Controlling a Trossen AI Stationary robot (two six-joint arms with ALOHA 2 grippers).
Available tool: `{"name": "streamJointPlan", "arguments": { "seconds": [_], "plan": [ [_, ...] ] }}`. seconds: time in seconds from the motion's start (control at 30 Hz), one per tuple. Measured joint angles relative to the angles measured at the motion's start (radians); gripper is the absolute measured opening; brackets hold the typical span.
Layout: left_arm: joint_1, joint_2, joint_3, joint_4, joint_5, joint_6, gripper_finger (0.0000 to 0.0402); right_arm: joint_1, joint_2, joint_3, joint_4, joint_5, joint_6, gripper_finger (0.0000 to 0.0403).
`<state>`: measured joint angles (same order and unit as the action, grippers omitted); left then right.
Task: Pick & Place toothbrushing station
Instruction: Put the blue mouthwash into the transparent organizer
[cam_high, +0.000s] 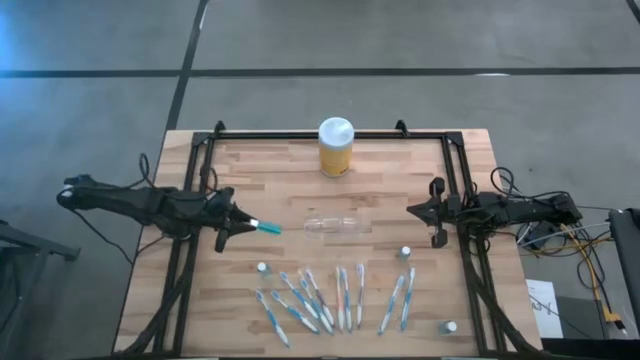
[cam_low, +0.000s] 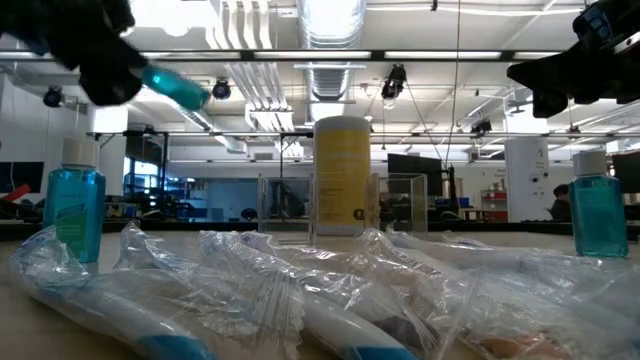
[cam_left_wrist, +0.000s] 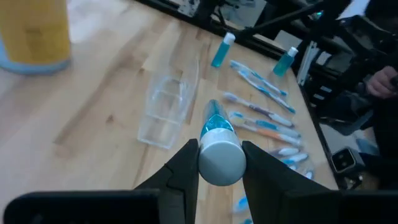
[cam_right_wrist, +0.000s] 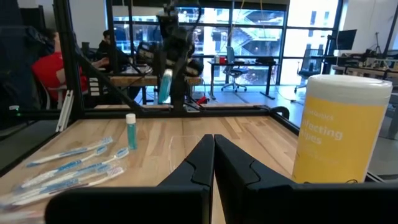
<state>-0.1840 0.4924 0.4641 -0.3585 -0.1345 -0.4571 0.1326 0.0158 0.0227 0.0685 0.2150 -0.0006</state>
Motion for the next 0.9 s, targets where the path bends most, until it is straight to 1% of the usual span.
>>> {"name": "streamJointPlan", "arguments": {
  "seconds": [0.17,0.33,0.43,0.53,0.67,0.73,0.9],
  "plan": [
    [0.004,0.231,0.294,-0.196,-0.066,0.05,0.0098,0.0,0.0,0.0,0.019,0.0,-0.003,0.0008],
    [0.038,0.508,0.574,-0.311,-0.075,0.124,0.0098,0.0,0.0,0.0,0.019,0.0,-0.003,0.0008],
    [0.07,0.682,0.714,-0.369,-0.044,0.182,0.0098,0.0,0.0,0.0,0.019,0.0,-0.003,0.0008],
    [0.105,0.828,0.856,-0.397,0.009,0.246,0.0098,0.0,0.0,0.0,0.018,0.0,-0.003,0.0008],
    [0.15,1.022,1.003,-0.455,0.071,0.318,0.0098,0.0,0.0,0.0,0.017,-0.001,-0.003,0.0008],
    [0.167,1.105,1.072,-0.486,0.103,0.349,0.0098,0.0,0.0,0.0,0.017,-0.003,-0.003,0.0008],
    [0.199,1.262,1.216,-0.611,0.114,0.413,0.0098,0.0,0.0,0.0,0.014,-0.003,-0.003,0.0008]
  ]
}}
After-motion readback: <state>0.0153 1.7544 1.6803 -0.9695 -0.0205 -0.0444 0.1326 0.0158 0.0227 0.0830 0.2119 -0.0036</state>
